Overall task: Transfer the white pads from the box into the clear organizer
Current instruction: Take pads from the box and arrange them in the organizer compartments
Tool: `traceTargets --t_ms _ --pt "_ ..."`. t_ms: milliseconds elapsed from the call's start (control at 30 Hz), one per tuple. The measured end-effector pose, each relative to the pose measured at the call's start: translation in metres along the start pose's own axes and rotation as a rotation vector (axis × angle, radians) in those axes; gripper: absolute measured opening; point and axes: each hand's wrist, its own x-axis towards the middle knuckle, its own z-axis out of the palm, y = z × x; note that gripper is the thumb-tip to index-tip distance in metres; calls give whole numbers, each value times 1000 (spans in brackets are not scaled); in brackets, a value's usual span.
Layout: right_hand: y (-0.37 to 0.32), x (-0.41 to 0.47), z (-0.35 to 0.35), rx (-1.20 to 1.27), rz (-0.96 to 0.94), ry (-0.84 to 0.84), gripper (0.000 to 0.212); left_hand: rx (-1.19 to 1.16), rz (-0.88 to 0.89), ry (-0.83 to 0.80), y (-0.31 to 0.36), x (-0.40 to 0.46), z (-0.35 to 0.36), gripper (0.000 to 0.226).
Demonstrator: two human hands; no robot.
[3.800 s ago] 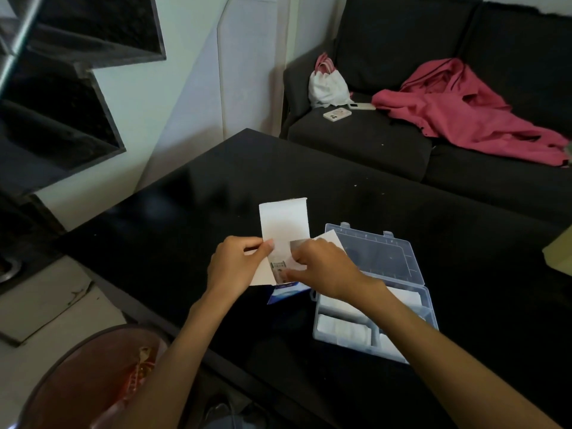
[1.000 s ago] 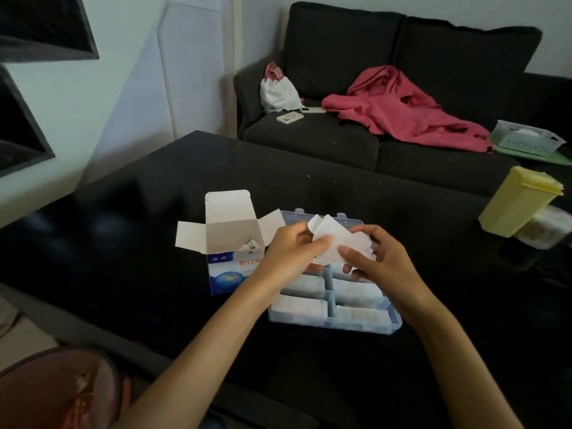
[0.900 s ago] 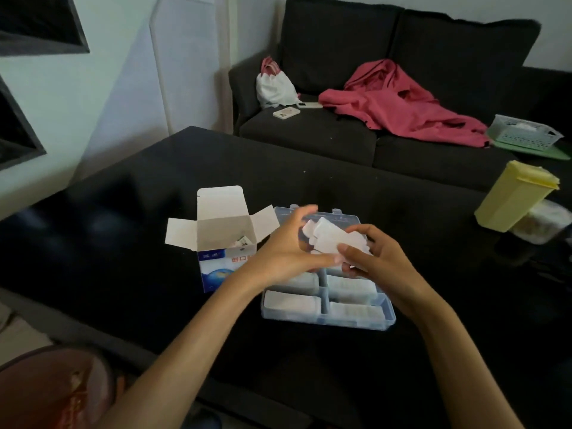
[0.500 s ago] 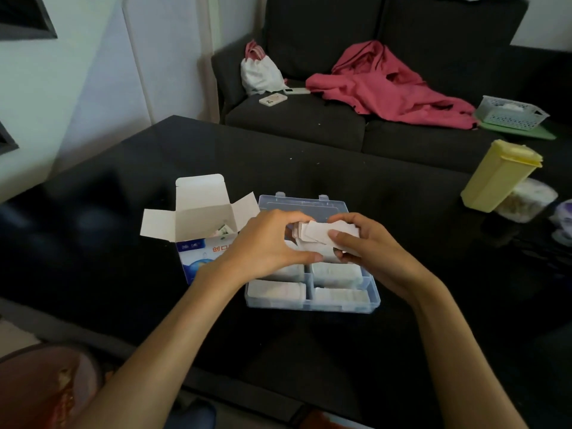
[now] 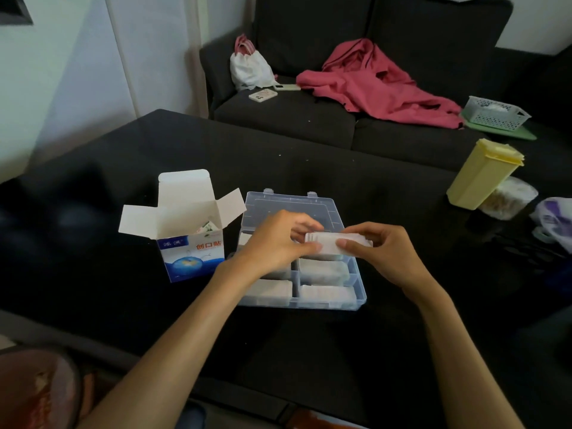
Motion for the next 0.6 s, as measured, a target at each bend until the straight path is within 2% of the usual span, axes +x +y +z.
traceTargets --t_ms 133,267,367,433,600 --pt "10 3 5 -99 30 -51 10 88 -34 0 -7 6 6 24" --pt "15 8 9 -147 18 -86 11 107 -43 -20 -11 7 7 23" --pt "11 10 7 -58 8 -69 23 28 -39 40 -12 8 2 24" --pt "9 11 8 -12 27 -32 23 -2 -42 44 -12 9 1 24" --pt "19 11 10 -164 22 -58 22 75 -45 13 -14 9 8 26"
